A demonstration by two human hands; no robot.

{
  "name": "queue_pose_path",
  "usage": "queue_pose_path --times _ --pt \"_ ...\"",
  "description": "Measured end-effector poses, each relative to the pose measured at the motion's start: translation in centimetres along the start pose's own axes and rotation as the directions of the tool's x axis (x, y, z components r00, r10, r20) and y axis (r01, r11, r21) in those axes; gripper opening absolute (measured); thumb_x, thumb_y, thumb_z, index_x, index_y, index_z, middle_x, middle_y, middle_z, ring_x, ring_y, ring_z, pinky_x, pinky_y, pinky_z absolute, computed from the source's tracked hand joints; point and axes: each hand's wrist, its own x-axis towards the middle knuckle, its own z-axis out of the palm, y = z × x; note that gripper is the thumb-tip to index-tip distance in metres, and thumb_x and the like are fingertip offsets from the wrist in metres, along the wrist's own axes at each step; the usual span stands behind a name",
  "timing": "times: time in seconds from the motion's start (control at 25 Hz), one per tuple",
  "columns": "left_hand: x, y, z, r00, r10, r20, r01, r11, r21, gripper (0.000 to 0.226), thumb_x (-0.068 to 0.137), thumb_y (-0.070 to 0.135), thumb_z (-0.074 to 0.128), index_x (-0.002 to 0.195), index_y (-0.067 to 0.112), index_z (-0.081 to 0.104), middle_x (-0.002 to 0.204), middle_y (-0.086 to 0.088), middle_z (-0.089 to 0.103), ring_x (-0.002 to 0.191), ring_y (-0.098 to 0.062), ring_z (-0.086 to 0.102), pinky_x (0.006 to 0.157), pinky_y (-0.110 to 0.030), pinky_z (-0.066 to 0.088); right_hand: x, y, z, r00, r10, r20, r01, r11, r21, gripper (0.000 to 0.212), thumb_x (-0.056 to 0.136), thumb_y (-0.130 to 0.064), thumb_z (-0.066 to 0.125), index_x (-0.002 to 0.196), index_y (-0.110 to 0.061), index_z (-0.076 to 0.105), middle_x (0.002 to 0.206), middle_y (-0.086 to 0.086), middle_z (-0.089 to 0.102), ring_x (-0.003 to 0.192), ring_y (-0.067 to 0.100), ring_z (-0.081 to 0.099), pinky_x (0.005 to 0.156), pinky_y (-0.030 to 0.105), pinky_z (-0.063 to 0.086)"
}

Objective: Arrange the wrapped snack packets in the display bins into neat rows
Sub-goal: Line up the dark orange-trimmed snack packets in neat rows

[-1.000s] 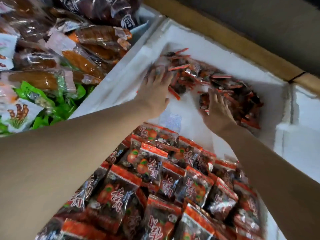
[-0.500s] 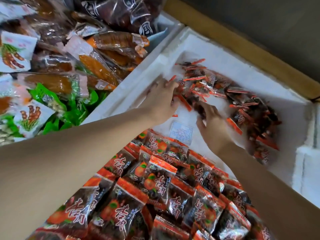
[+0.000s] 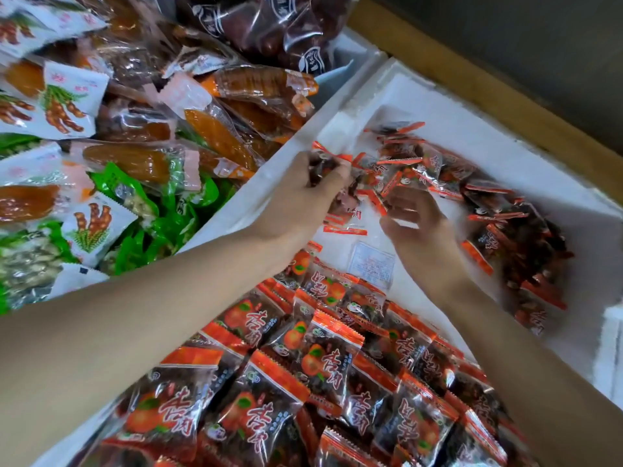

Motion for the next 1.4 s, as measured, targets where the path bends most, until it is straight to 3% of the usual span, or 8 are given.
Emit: queue_pose_path --times 0.12,0.36,0.56,0.76,0.92,1.04,1.16,1.4 --pt "-0.3 0.8 -2.5 1.000 0.020 0.010 -0.020 0.997 0.071 0.005 0.098 0.018 0.049 0.102 0.020 0.047 0.114 -0.013 0.062 0.094 -0.028 0.067 0.073 -0.039 0.059 3.3 0.0 2.9 0.961 0.275 0.021 -0.271 0.956 -0.109 0.048 0.090 -0.036 0.057 0.126 -0.006 0.045 0.118 0.006 0.059 0.098 0.020 0.057 0.076 0.026 0.042" --pt "-1.2 1.7 -4.5 0.998 0.056 0.017 -0.058 0.994 0.094 0.020 0.080 0.038 0.055 0.098 0.030 0.053 0.113 -0.009 0.065 0.105 -0.030 0.064 0.096 -0.055 0.047 6.8 -1.7 7.8 0.874 0.472 -0.112 -0.467 0.882 0.069 0.054 0.083 -0.044 0.064 0.116 -0.002 0.051 0.101 0.011 0.060 0.085 0.025 0.055 0.071 0.030 0.047" --pt "-2.3 1.6 -5.2 0.997 -0.058 0.056 0.058 0.998 0.002 0.006 0.098 0.023 0.050 0.103 0.020 0.050 0.115 -0.013 0.062 0.100 -0.028 0.066 0.088 -0.049 0.054 5.1 -1.6 6.3 0.858 0.486 -0.168 -0.440 0.863 0.247 0.024 0.081 -0.024 0.067 0.100 -0.008 0.063 0.096 0.013 0.068 0.087 0.029 0.066 0.082 0.044 0.055" --pt "-3.1 1.3 -3.2 0.980 -0.194 0.035 0.195 0.980 -0.025 0.013 0.102 0.020 0.040 0.113 0.015 0.046 0.105 -0.008 0.059 0.102 -0.024 0.065 0.092 -0.048 0.052 2.1 -4.8 0.9 0.923 0.384 -0.025 -0.299 0.756 0.582 0.010 0.094 -0.008 0.052 0.096 -0.012 0.061 0.076 -0.002 0.072 0.062 0.006 0.068 0.060 0.020 0.056" --pt "-2.9 2.4 -1.5 0.847 -0.492 0.200 0.531 0.797 -0.289 0.044 0.087 0.040 0.062 0.119 0.010 0.053 0.120 -0.010 0.062 0.114 -0.032 0.059 0.084 -0.054 0.054 -0.7 -5.8 0.2 0.959 0.271 0.085 -0.281 0.864 0.417 0.015 0.094 -0.012 0.053 0.102 -0.014 0.065 0.090 -0.002 0.074 0.084 0.011 0.069 0.074 0.027 0.056" --pt "-3.3 1.8 -0.8 0.867 -0.440 0.235 0.481 0.862 -0.158 0.038 0.084 0.016 0.070 0.119 0.009 0.057 0.111 -0.009 0.067 0.097 -0.021 0.065 0.076 -0.041 0.059 -1.3 -5.5 0.1 0.973 0.229 -0.004 -0.219 0.936 0.276 0.016 0.095 -0.013 0.052 0.104 -0.007 0.063 0.096 0.006 0.071 0.092 0.021 0.068 0.080 0.037 0.056" --pt "-3.5 0.9 -0.9 0.913 -0.394 0.110 0.408 0.894 -0.183 0.037 0.086 0.010 0.067 0.120 0.008 0.052 0.115 -0.011 0.064 0.098 -0.021 0.066 0.077 -0.038 0.059 -1.4 -5.4 -1.4 0.961 0.251 -0.118 -0.206 0.931 0.303 0.025 0.099 -0.013 0.043 0.081 -0.016 0.061 0.068 -0.012 0.069 0.066 0.005 0.065 0.064 0.021 0.052" --pt "-4.2 -0.2 -0.5 0.930 -0.361 0.064 0.366 0.900 -0.239 0.045 0.083 0.035 0.067 0.118 0.015 0.047 0.120 -0.010 0.061 0.105 -0.027 0.064 0.080 -0.043 0.058 -5.4 -5.4 -0.6 0.866 0.363 0.343 -0.420 0.901 0.109 0.034 0.099 -0.028 0.039 0.074 -0.014 0.057 0.053 -0.008 0.063 0.051 0.005 0.057 0.051 0.016 0.044"
